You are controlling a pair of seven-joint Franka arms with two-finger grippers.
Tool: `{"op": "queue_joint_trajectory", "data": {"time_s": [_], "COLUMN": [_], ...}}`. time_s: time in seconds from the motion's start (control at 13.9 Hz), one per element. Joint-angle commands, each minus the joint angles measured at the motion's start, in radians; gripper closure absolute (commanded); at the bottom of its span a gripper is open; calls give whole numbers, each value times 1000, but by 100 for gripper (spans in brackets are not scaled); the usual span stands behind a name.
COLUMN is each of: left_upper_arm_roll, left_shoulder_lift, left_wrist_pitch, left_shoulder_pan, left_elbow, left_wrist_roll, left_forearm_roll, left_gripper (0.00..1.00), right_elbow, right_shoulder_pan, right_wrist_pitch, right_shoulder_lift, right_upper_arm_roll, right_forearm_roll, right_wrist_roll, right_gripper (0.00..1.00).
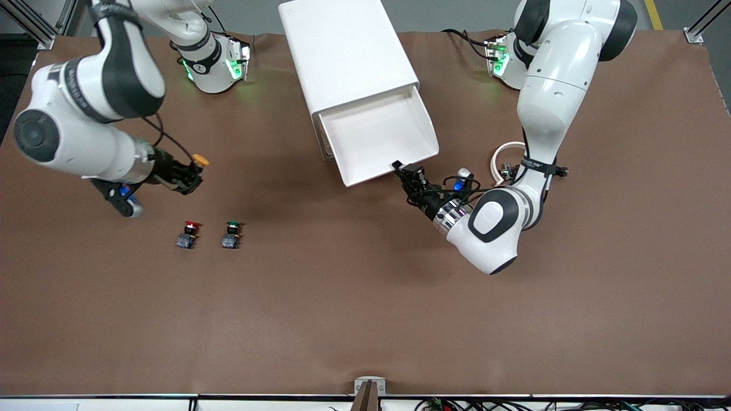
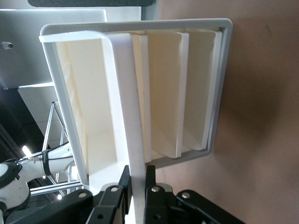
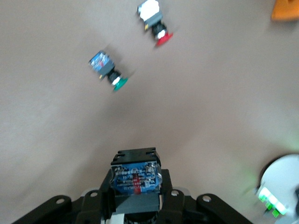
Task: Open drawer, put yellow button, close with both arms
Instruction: 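Pull the drawer open with the left gripper while the right gripper lifts the button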
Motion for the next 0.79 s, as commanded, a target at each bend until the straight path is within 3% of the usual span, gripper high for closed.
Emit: {"op": "queue_joint_trajectory", "data": {"time_s": [0.0,0.07,0.14,0.22,0.5,0.72], "left_upper_arm_roll": [24,24,24,24,24,25], "left_shoulder_lift": [7,5,4,1,-16,-28], "left_wrist_pitch": [60,60,60,57,54,51], "left_shoulder_pan": [-12,-12,-12,-11,-6,34], "left_elbow": [10,12,10,10,12,70], "left_wrist_roll": [55,67,68,69,72,81], "left_forearm_roll": [12,12,12,16,18,19], "left_gripper": [74,52,21,0,0,0], "right_elbow": [50,77,100,116,185,261], "right_shoulder_pan": [122,170,204,241,354,451], "right_wrist_pitch": [-15,-17,-17,-17,-15,-6], "right_shoulder_lift": [-9,-5,-2,-2,7,62], "right_upper_arm_roll": [-11,-13,-11,-11,-13,-13], "right_forearm_roll": [37,51,51,52,52,52], "right_wrist_roll": [236,317,397,459,666,838], "right_gripper": [100,100,100,100,100,100]}}
